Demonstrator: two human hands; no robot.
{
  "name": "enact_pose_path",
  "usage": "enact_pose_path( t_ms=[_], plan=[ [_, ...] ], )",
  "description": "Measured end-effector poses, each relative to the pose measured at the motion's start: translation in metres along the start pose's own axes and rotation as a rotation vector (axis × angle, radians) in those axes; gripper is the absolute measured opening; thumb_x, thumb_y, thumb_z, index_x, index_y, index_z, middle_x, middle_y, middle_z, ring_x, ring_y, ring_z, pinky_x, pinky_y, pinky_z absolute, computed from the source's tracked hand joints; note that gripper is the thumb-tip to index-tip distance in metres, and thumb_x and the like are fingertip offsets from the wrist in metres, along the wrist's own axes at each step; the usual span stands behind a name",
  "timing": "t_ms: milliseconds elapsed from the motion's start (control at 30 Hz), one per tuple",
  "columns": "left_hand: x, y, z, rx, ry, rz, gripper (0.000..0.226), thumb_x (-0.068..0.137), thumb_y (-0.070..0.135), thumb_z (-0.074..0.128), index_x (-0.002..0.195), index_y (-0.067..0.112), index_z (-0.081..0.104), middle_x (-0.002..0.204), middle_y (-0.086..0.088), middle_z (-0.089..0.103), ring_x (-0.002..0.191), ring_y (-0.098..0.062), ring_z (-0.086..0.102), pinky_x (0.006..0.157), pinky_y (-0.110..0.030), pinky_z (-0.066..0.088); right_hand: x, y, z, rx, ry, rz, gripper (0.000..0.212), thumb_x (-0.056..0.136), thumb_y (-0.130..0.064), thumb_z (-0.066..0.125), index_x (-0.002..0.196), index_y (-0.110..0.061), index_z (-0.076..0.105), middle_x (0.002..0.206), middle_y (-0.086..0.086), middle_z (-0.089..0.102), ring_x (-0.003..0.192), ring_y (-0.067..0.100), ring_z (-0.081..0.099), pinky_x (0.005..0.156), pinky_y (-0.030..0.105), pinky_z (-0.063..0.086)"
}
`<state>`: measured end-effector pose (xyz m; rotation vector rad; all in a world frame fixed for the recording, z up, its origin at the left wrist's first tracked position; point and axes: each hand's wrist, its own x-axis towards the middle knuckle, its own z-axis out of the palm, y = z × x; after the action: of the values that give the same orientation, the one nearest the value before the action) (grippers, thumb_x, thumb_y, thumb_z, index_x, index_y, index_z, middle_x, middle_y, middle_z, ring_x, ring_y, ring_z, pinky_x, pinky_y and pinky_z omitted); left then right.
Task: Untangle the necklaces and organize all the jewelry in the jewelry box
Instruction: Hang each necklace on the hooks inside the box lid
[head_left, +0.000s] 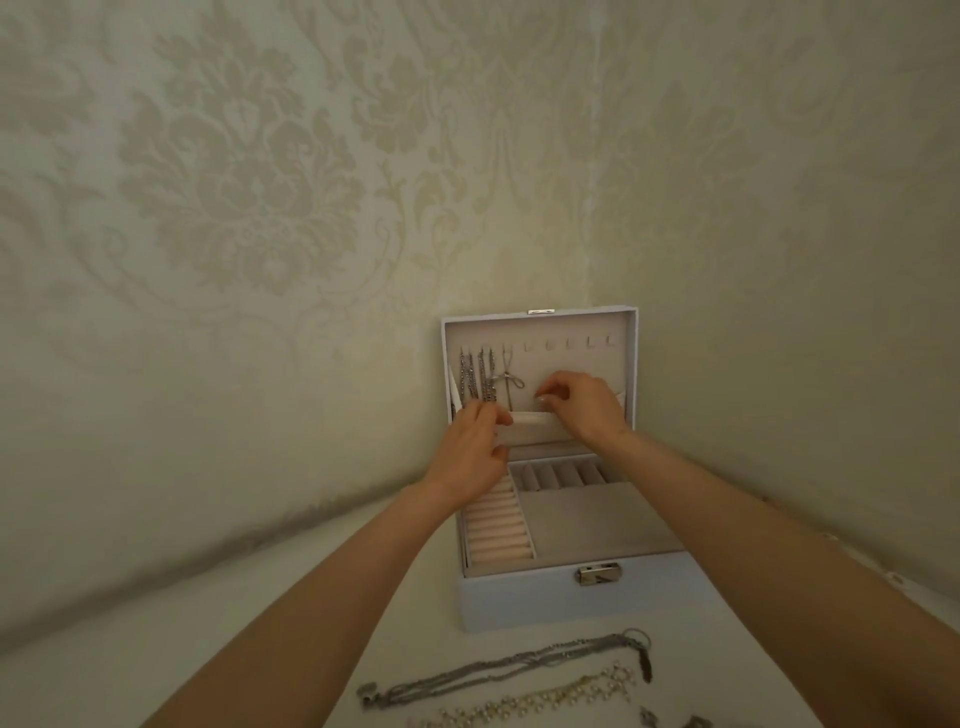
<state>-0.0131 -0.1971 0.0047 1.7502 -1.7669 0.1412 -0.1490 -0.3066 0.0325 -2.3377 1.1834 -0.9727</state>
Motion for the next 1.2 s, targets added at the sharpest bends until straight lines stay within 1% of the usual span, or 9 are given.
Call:
enact_pose_path(
  t_ms=[133, 433, 533, 600, 667, 800, 933, 1100, 1200],
  plan=[
    [-0.007, 0.001, -0.008, -0.018, -0.04, 0.0, 0.031, 0.09, 0.007, 0.054, 0.121, 0.006, 0.05, 0.124, -0.01, 0.046, 0.112, -0.021, 0.049, 0.09, -0.02, 0.035, 0.0, -0.002, -0.002, 0.005, 0.019, 0.043, 0.007, 0.087, -0.018, 0.063, 0.091, -0.014, 0.068, 0.097, 0.005, 0.068, 0.096, 0.023, 0.061, 0.084, 0.033, 0.047],
    [-0.025, 0.017, -0.01, -0.001, -0.176, -0.03, 0.026, 0.09, 0.016, 0.057, 0.115, 0.008, 0.053, 0.12, -0.01, 0.049, 0.11, -0.023, 0.051, 0.096, -0.036, 0.04, -0.025, 0.008, -0.016, -0.018, -0.084, -0.01, 0.028, 0.085, -0.01, 0.056, 0.109, -0.018, 0.068, 0.115, 0.005, 0.066, 0.105, 0.02, 0.059, 0.091, 0.031, 0.047],
    [-0.036, 0.024, -0.014, -0.047, -0.244, -0.034, 0.023, 0.09, 0.016, 0.058, 0.112, 0.011, 0.054, 0.118, -0.006, 0.048, 0.109, -0.019, 0.052, 0.089, -0.022, 0.04, -0.041, 0.01, -0.02, -0.001, -0.133, -0.004, 0.027, 0.087, -0.01, 0.057, 0.11, -0.017, 0.068, 0.115, 0.006, 0.066, 0.104, 0.02, 0.06, 0.091, 0.029, 0.048],
    [-0.045, 0.031, -0.017, -0.08, -0.269, -0.041, 0.013, 0.088, 0.018, 0.061, 0.1, 0.017, 0.056, 0.112, -0.002, 0.051, 0.103, -0.016, 0.056, 0.077, -0.016, 0.038, -0.055, 0.007, -0.022, 0.022, -0.14, -0.027, 0.025, 0.086, -0.008, 0.058, 0.106, -0.016, 0.069, 0.109, 0.006, 0.067, 0.098, 0.018, 0.062, 0.087, 0.027, 0.049],
    [-0.055, 0.04, -0.02, -0.131, -0.29, -0.039, 0.012, 0.086, 0.021, 0.065, 0.085, 0.022, 0.053, 0.1, 0.001, 0.058, 0.095, -0.017, 0.061, 0.073, -0.021, 0.044, -0.071, 0.001, -0.023, 0.049, -0.133, -0.075, 0.019, 0.085, -0.008, 0.06, 0.097, -0.018, 0.071, 0.099, 0.003, 0.068, 0.087, 0.014, 0.061, 0.079, 0.023, 0.048],
    [-0.074, 0.054, -0.026, -0.13, -0.384, 0.062, 0.012, 0.082, 0.019, 0.069, 0.086, 0.012, 0.06, 0.102, -0.006, 0.064, 0.095, -0.019, 0.06, 0.081, -0.029, 0.048, -0.11, -0.02, -0.03, 0.212, -0.192, -0.135, 0.004, 0.085, -0.013, 0.065, 0.083, -0.013, 0.068, 0.07, 0.002, 0.064, 0.059, 0.006, 0.054, 0.059, 0.016, 0.044],
    [-0.086, 0.051, -0.032, 0.016, -0.514, 0.224, 0.018, 0.077, 0.012, 0.073, 0.093, 0.007, 0.066, 0.114, -0.008, 0.048, 0.109, -0.019, 0.045, 0.093, -0.025, 0.037, -0.138, -0.03, -0.03, 0.283, -0.326, -0.108, 0.025, 0.088, -0.021, 0.065, 0.066, -0.011, 0.062, 0.045, -0.008, 0.052, 0.043, 0.007, 0.045, 0.048, 0.014, 0.038],
    [-0.104, 0.051, -0.039, 0.263, -0.603, 0.321, 0.018, 0.077, 0.03, 0.073, 0.092, 0.019, 0.07, 0.107, 0.006, 0.028, 0.11, -0.015, 0.03, 0.089, -0.022, 0.029, -0.144, -0.028, -0.026, 0.206, -0.395, -0.099, 0.022, 0.083, -0.023, 0.069, 0.069, -0.006, 0.066, 0.045, -0.009, 0.055, 0.044, 0.01, 0.051, 0.051, 0.022, 0.041],
    [-0.116, 0.051, -0.035, 0.367, -0.569, 0.36, 0.02, 0.078, 0.04, 0.069, 0.092, 0.026, 0.07, 0.12, 0.004, 0.028, 0.115, -0.016, 0.023, 0.092, -0.024, 0.022, -0.146, -0.028, -0.029, 0.17, -0.413, -0.104, 0.02, 0.083, -0.026, 0.068, 0.071, -0.009, 0.069, 0.051, 0.004, 0.06, 0.047, 0.012, 0.053, 0.054, 0.025, 0.043]
  ],
)
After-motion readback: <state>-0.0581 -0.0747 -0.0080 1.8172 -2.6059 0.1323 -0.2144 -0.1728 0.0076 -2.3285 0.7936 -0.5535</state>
